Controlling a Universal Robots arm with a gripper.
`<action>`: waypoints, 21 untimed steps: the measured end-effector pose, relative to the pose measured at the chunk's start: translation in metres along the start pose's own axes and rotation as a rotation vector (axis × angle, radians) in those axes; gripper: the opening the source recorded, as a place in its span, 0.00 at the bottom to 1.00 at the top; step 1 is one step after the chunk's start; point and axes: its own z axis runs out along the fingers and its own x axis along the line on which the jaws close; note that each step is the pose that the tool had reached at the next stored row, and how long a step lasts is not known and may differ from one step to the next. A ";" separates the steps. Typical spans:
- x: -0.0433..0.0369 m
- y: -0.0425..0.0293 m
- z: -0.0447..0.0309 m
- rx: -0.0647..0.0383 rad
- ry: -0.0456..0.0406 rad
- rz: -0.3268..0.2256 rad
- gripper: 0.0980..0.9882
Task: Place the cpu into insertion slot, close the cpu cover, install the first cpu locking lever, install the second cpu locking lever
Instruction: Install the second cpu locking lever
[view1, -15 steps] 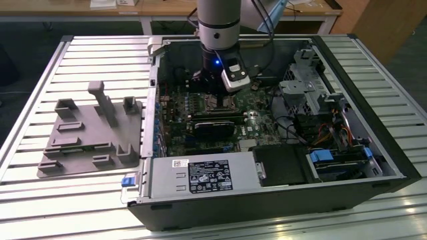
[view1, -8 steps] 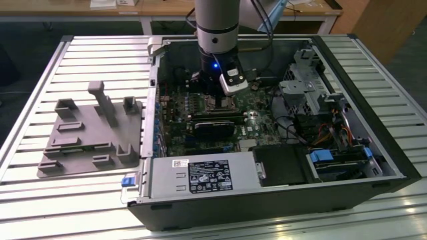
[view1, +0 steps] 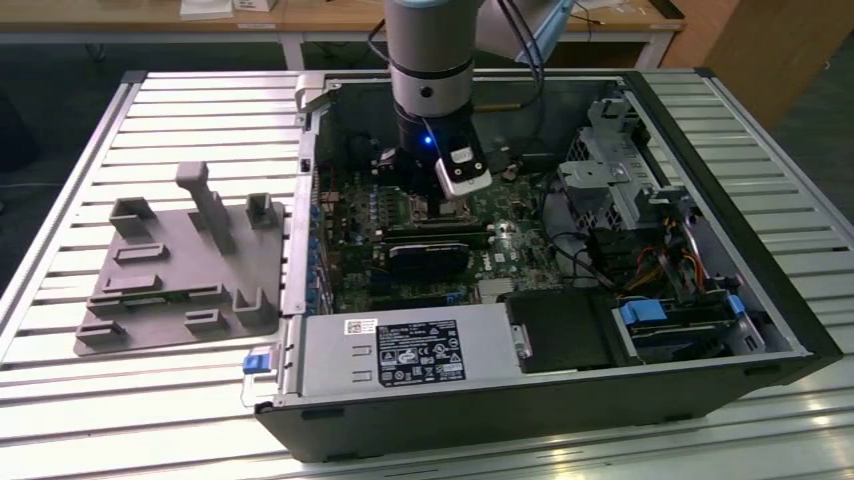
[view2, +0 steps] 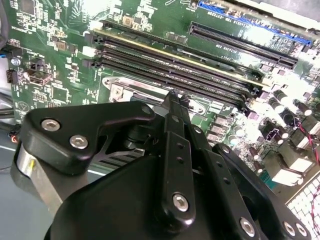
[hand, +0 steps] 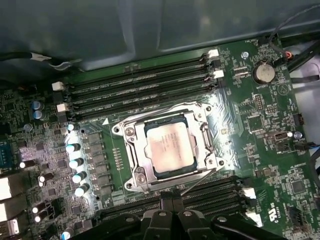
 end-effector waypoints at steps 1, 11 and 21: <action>0.0004 -0.0009 0.0008 -0.003 0.0007 0.000 0.00; 0.0035 -0.0080 0.0037 -0.010 0.0026 0.001 0.00; 0.0061 -0.0149 0.0095 -0.061 0.0154 0.004 0.00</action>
